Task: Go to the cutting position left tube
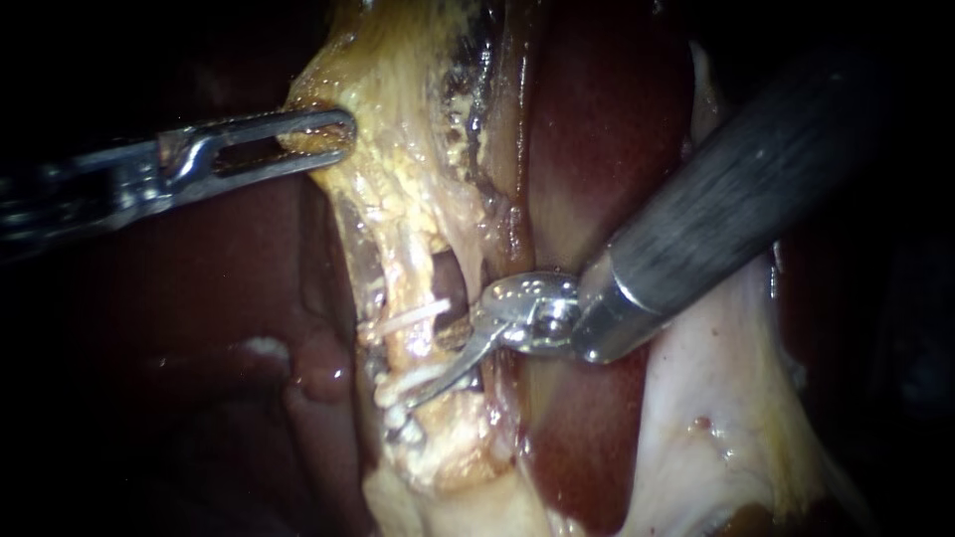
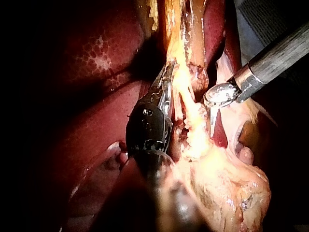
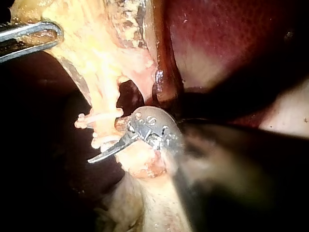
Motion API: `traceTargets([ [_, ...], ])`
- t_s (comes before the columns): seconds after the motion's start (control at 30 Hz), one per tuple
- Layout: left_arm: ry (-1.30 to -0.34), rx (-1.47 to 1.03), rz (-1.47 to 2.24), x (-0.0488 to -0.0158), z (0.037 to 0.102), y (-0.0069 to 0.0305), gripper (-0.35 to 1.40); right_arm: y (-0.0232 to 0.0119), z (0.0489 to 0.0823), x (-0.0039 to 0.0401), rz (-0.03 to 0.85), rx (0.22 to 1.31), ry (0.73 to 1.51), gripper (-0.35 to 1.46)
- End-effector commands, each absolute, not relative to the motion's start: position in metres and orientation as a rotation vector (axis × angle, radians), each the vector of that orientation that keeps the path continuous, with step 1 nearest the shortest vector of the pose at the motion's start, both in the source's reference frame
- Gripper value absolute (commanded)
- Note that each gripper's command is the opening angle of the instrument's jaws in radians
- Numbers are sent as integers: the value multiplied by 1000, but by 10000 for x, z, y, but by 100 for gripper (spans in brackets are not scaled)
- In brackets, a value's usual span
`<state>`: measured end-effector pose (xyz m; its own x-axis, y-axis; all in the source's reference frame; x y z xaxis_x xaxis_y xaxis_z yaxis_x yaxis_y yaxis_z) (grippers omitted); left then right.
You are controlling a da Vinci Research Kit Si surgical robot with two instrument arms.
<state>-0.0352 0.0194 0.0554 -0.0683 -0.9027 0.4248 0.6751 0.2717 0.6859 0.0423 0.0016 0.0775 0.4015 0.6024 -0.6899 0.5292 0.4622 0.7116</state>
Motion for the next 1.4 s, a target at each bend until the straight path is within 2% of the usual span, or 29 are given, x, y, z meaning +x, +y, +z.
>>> traceTargets([
  [0.03,-974,295,-1329,-353,554,193,-35,16,775,425,88,1192,1220,114],
  [0.1,-974,294,-1329,-354,554,194,-35,16,777,429,137,1232,1184,118],
  [0.37,-974,292,-1331,-357,554,193,-35,13,784,444,244,1337,1087,114],
  [0.77,-974,291,-1332,-360,554,194,-35,17,788,454,323,1394,1085,113],
  [1.4,-974,291,-1332,-360,554,194,-35,18,790,454,337,1383,1092,113],
])
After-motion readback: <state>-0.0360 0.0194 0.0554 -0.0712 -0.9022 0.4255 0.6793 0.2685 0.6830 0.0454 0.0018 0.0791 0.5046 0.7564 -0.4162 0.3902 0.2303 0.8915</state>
